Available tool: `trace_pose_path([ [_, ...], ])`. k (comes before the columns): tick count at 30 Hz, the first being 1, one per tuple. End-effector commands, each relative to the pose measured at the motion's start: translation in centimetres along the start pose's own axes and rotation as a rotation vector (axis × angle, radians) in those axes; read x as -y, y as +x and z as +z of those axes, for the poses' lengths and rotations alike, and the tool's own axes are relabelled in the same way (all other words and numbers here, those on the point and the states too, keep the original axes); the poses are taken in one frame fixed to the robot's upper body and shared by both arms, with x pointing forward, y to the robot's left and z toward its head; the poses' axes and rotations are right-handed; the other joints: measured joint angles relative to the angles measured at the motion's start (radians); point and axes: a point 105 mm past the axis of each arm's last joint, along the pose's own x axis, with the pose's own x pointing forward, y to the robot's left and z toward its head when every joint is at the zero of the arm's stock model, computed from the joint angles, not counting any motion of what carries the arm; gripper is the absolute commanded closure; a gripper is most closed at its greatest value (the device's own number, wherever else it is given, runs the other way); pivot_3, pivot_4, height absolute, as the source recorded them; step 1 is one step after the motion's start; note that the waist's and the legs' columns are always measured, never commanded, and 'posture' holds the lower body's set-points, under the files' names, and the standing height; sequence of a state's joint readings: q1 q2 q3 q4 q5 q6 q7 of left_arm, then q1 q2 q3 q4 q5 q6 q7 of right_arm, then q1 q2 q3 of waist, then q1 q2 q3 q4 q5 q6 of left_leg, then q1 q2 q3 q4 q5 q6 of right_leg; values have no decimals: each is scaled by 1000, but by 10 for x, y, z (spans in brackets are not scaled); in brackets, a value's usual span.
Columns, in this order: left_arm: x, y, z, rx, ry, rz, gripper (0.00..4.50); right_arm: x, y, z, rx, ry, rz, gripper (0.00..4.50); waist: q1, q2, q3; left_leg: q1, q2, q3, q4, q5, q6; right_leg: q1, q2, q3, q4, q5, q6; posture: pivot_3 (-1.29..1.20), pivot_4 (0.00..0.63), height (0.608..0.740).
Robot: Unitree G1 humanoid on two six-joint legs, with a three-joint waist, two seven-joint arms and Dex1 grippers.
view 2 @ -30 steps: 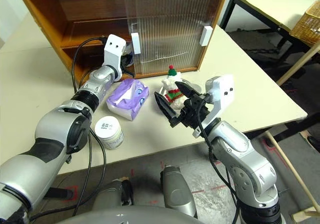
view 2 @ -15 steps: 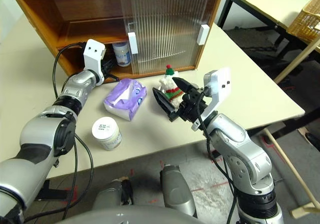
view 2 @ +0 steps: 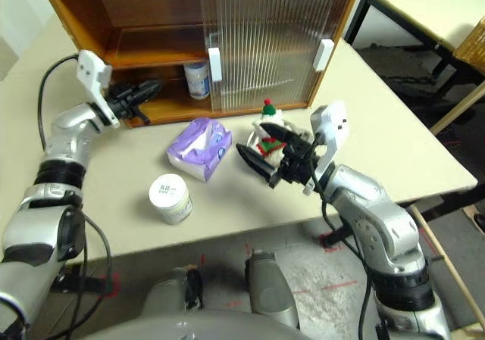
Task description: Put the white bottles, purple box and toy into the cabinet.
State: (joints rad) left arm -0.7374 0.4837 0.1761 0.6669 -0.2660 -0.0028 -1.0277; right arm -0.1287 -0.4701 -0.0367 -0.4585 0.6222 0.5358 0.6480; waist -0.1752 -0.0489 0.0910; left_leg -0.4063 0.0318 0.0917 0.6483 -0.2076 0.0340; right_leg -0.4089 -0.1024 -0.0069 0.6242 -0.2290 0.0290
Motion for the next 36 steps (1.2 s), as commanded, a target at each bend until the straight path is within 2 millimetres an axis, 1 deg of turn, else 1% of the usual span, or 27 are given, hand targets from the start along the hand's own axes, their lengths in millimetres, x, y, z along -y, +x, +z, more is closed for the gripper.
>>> trace_pose_path([
  [1,10,-26,18,59,-66,-91,2795,1,-8,1,10,2,73,0,11,0,0,0,0,0,0,0,0,0,0,0,0,0,0,-83,39,740],
  [3,22,-46,19,35,-74,-168,1994,-2,-12,-2,-11,-3,134,0,29,0,0,0,0,0,0,0,0,0,0,0,0,0,0,-71,40,740],
  [8,44,-90,5,-87,-67,-312,100,2,-17,-7,-34,-8,186,0,74,1,-1,1,0,0,0,0,0,0,0,0,0,-2,-2,-30,35,740],
  [10,57,-104,-3,-132,-52,-385,42,4,-16,-6,-30,-5,192,0,90,1,-1,1,0,1,0,0,0,0,-1,0,0,-4,-8,-18,33,740],
  [11,63,-108,-7,-153,-38,-416,42,4,-16,-7,-29,-4,195,0,96,1,-2,1,1,1,0,0,0,-1,-2,-1,0,-10,-18,-16,32,740],
  [14,81,-120,-19,-213,-17,-521,42,3,-15,-8,-34,-2,211,0,128,2,-2,0,1,1,0,0,0,-1,-3,-2,0,-11,-20,-5,32,740],
  [15,86,-123,-22,-221,-15,-548,42,3,-15,-8,-38,-2,217,0,137,2,-2,0,1,1,0,0,-1,-4,-4,-2,-1,-11,-20,-3,32,740],
  [18,95,-123,-31,-242,10,-611,42,3,-17,-9,-53,-9,232,0,152,3,-2,0,1,1,-1,0,-1,-6,-4,-3,-1,-11,-21,3,32,740],
  [21,107,-116,-44,-253,54,-688,42,3,-18,-9,-72,-20,248,0,161,5,-4,0,1,2,0,0,-1,-5,-4,-2,-2,-11,-20,-5,35,740],
  [26,115,-98,-55,-231,82,-705,42,0,-19,-8,-77,-25,260,0,166,6,-5,-1,1,2,0,0,0,-1,-2,-2,-3,-11,-20,-19,34,740],
  [29,128,-86,-64,-225,87,-759,42,-2,-20,-8,-84,-31,266,0,164,6,-5,-1,1,2,0,0,0,0,-1,-2,-2,-11,-20,-32,33,740],
  [32,134,-79,-70,-220,98,-786,42,-2,-20,-8,-93,-39,265,0,162,6,-6,-1,1,2,1,0,0,1,-1,-2,-2,-10,-19,-45,29,740],
  [36,146,-65,-72,-181,74,-788,42,-2,-22,-7,-97,-47,251,0,159,5,-7,0,1,2,3,0,0,1,-1,-2,-1,-10,-18,-54,27,740],
])
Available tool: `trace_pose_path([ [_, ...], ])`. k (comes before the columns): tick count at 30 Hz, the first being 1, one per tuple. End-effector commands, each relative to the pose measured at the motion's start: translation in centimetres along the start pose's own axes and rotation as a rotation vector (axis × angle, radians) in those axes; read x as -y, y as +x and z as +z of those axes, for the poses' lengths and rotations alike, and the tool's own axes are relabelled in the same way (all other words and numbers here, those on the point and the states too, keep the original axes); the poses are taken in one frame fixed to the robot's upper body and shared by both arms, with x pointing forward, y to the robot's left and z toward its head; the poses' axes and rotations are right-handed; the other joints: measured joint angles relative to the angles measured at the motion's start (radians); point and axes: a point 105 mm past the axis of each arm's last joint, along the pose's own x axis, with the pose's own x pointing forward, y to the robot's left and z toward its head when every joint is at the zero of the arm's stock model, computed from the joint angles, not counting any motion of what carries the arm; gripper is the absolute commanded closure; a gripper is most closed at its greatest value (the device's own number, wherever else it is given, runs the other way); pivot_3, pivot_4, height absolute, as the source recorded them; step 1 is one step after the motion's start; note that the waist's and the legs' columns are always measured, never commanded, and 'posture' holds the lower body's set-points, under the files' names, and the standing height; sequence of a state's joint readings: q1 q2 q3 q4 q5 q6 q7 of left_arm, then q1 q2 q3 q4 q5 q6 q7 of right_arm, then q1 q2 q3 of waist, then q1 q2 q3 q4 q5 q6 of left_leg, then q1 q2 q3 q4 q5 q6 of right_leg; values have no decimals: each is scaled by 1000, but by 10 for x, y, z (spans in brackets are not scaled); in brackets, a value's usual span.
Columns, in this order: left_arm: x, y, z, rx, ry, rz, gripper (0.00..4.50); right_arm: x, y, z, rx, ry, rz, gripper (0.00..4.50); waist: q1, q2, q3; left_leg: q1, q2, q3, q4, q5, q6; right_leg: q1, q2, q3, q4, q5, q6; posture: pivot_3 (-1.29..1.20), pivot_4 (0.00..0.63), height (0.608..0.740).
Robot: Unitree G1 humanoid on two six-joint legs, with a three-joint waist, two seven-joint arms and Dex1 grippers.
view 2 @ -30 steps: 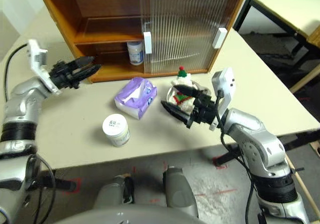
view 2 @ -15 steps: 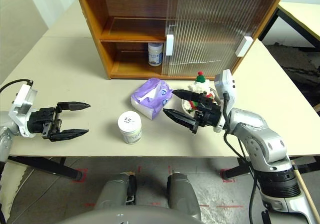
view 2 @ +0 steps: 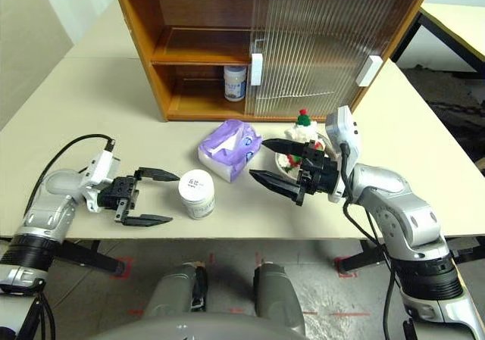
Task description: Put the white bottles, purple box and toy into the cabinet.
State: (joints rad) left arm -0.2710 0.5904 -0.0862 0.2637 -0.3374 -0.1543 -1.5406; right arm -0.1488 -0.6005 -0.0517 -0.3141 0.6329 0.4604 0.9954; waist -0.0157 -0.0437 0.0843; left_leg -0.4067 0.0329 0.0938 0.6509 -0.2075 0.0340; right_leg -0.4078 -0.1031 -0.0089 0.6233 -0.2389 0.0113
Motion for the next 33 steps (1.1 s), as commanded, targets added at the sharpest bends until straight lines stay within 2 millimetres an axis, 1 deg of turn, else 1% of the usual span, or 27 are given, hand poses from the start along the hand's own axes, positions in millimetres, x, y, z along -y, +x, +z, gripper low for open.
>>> trace_pose_path([
  [1,1,13,-2,-3,1,-22,42,-3,0,2,-12,-18,-3,0,0,0,0,0,0,0,0,0,0,0,0,0,0,0,0,-54,27,740],
  [4,3,23,-5,-8,3,-39,42,-5,0,2,-13,-18,-6,0,-4,0,-1,0,0,0,1,0,0,0,0,0,1,0,0,-67,26,740],
  [8,-2,34,-4,1,-10,-23,42,-9,-1,5,-7,-35,11,0,-12,-1,-2,0,0,0,2,0,0,1,0,0,1,0,0,-78,25,740],
  [14,0,37,-15,-68,-30,-60,42,-31,-2,12,24,-69,156,0,-26,0,-3,0,0,-1,3,0,0,1,1,0,1,0,0,-85,25,740],
  [17,5,36,-20,-83,-57,-86,589,-35,-3,12,6,-103,209,0,-27,1,-4,0,0,-1,3,0,0,1,1,0,1,0,0,-86,24,740],
  [19,8,34,-25,-107,-63,-99,1330,-35,-5,12,-3,-118,223,0,-27,2,-7,0,1,-1,3,0,0,1,1,0,1,0,0,-83,23,740],
  [20,9,33,-27,-114,-66,-104,1488,-33,-5,12,-8,-124,227,0,-27,2,-8,0,0,-1,3,0,0,1,1,0,1,0,0,-82,23,740],
  [30,14,31,-38,-144,-75,-108,1487,-32,-4,10,-19,-131,241,0,-28,7,-18,1,1,-1,1,0,0,1,2,0,1,-1,-1,-78,21,740],
  [33,15,30,-40,-152,-77,-111,450,-32,-3,9,-21,-131,243,0,-28,8,-20,2,1,-1,1,0,0,1,2,0,1,-1,-1,-79,19,740],
])
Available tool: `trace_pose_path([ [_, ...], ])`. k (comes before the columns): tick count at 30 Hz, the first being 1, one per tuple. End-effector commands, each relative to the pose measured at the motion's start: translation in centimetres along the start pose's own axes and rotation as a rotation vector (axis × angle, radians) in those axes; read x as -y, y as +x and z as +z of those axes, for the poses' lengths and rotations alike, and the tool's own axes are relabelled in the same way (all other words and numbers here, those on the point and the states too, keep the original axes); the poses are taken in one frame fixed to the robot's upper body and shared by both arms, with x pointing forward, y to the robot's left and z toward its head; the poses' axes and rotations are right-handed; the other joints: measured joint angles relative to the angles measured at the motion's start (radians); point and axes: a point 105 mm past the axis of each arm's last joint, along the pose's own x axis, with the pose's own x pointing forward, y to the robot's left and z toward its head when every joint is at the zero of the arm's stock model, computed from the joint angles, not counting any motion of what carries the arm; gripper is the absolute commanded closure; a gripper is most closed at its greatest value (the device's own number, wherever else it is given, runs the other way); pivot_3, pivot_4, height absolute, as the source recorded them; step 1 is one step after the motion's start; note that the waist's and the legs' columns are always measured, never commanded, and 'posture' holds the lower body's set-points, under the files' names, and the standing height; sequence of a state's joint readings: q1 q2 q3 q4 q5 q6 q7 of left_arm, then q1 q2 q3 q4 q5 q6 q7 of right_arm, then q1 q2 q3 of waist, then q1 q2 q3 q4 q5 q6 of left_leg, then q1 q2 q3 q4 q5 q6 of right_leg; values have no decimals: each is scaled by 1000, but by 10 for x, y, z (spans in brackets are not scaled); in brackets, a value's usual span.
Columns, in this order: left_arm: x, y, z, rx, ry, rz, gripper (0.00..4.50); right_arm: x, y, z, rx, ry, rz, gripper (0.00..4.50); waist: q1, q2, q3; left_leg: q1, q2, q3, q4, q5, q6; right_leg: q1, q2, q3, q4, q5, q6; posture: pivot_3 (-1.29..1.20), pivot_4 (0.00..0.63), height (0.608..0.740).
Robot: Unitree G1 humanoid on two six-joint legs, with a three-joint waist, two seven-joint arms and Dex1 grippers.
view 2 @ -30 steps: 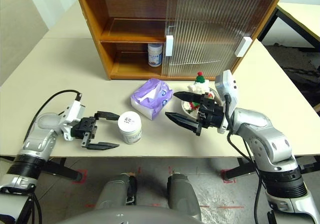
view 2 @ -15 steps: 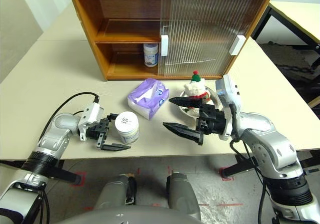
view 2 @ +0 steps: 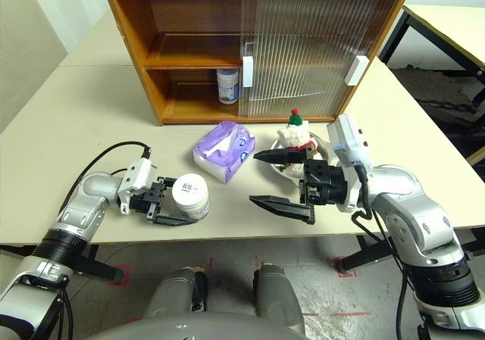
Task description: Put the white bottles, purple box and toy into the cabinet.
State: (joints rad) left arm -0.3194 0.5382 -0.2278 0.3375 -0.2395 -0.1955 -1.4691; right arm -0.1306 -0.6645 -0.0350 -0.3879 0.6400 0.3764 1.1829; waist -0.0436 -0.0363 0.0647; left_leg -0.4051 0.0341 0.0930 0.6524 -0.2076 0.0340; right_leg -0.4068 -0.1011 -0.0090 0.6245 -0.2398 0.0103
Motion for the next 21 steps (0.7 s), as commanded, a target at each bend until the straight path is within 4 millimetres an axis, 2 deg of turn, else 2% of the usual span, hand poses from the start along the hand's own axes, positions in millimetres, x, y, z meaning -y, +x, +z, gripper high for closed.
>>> trace_pose_path([
  [1,13,-2,-22,-79,-67,-45,74,-1,1,-3,-10,-4,11,0,-1,0,0,0,0,0,0,0,0,0,0,0,0,0,0,-79,19,740],
  [10,12,-5,-26,-90,-80,-41,30,-2,2,-6,-14,-5,9,0,0,2,-4,0,0,0,0,0,0,0,-1,0,0,0,0,-89,5,740],
  [12,10,-6,-27,-90,-83,-38,393,-2,3,-7,-13,-5,8,0,-1,2,-6,0,0,0,0,0,0,0,0,0,0,0,0,-90,4,740],
  [15,9,-6,-27,-80,-99,-38,1313,-3,4,-8,-10,-5,6,0,-2,2,-9,0,0,0,0,0,0,0,0,0,0,0,0,-92,0,740],
  [16,9,-6,-27,-74,-104,-38,1463,-3,5,-9,-10,-5,6,0,-3,2,-10,0,0,0,0,0,0,0,0,0,0,0,0,-94,0,740],
  [21,11,-7,-26,-62,-118,-41,1463,-5,6,-11,-6,-1,5,0,-9,3,-15,0,0,0,0,0,0,0,-1,0,0,0,0,-95,0,740],
])
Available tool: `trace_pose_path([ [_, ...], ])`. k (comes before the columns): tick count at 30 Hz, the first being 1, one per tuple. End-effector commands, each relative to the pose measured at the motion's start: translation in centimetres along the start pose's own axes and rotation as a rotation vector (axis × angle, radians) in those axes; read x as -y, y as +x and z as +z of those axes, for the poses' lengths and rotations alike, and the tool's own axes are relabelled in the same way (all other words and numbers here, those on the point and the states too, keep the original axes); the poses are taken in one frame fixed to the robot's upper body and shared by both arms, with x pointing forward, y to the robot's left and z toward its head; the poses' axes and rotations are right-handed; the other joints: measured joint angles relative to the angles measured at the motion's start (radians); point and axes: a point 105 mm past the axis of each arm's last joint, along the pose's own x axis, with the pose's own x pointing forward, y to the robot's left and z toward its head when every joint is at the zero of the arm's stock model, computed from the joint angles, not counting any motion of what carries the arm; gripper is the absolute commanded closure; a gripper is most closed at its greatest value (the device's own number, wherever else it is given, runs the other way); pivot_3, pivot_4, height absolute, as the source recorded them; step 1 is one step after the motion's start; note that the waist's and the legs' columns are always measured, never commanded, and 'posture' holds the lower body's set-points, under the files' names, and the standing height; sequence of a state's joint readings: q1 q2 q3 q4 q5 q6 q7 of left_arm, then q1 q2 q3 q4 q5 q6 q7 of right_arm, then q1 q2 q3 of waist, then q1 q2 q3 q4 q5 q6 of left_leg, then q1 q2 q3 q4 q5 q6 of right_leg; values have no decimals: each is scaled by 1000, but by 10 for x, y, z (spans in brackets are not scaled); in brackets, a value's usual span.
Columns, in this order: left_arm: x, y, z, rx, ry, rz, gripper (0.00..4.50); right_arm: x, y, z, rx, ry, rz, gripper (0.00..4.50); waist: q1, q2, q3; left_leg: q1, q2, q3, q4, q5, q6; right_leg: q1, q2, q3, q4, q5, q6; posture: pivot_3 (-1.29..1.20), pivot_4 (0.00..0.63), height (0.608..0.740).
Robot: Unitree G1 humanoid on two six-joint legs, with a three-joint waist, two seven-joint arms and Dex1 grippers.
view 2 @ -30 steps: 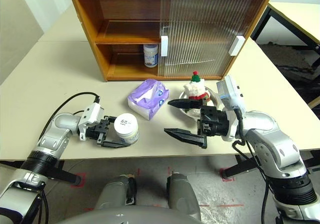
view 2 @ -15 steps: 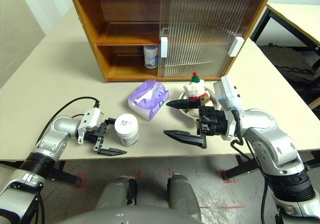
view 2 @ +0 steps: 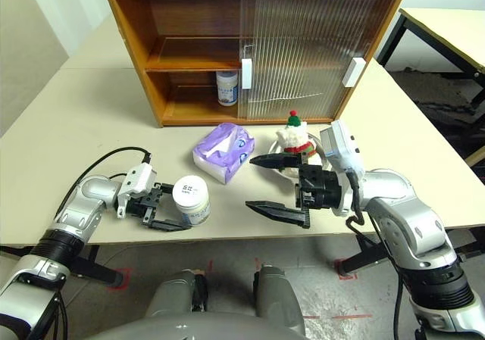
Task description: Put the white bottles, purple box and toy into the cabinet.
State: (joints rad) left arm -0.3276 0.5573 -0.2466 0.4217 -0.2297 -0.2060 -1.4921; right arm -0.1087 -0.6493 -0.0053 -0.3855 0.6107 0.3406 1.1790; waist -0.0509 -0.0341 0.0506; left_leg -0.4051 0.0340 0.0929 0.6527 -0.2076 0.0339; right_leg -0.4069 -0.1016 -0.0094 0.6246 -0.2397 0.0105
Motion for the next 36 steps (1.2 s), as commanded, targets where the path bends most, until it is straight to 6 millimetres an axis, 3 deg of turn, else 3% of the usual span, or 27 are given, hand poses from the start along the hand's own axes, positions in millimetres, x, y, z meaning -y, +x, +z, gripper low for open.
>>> trace_pose_path([
  [1,6,-2,-9,-18,-52,-21,1463,-1,2,-4,-1,2,0,0,-2,1,-1,0,0,0,0,0,0,0,0,0,0,0,0,-96,0,740],
  [12,-11,-23,18,143,-51,91,1463,-3,5,-6,9,10,-7,0,-12,0,-3,0,0,0,0,0,0,0,0,0,0,0,0,-88,0,740],
  [18,-32,-55,43,258,-6,263,1463,-1,6,-5,32,14,-13,0,-12,0,-3,0,0,0,0,0,0,0,0,0,0,0,0,-75,0,740],
  [21,-46,-63,46,242,3,356,1463,0,8,-3,53,18,-26,0,-10,0,-3,0,0,0,0,0,0,0,0,0,0,0,0,-72,0,740],
  [27,-90,-55,65,208,22,556,1463,1,13,-6,68,25,-57,0,11,-3,-4,-1,-1,-1,2,0,0,1,-1,0,0,2,3,-72,0,740],
  [31,-126,-38,72,152,21,704,1463,13,14,-1,83,-12,-135,0,16,-3,-4,-1,-1,-1,3,0,0,1,0,0,0,2,3,-84,0,740],
  [36,-150,-23,69,116,-11,811,1463,17,16,2,94,-28,-168,0,9,-4,-4,-2,-2,-1,3,0,0,1,0,0,0,6,10,-98,0,740],
])
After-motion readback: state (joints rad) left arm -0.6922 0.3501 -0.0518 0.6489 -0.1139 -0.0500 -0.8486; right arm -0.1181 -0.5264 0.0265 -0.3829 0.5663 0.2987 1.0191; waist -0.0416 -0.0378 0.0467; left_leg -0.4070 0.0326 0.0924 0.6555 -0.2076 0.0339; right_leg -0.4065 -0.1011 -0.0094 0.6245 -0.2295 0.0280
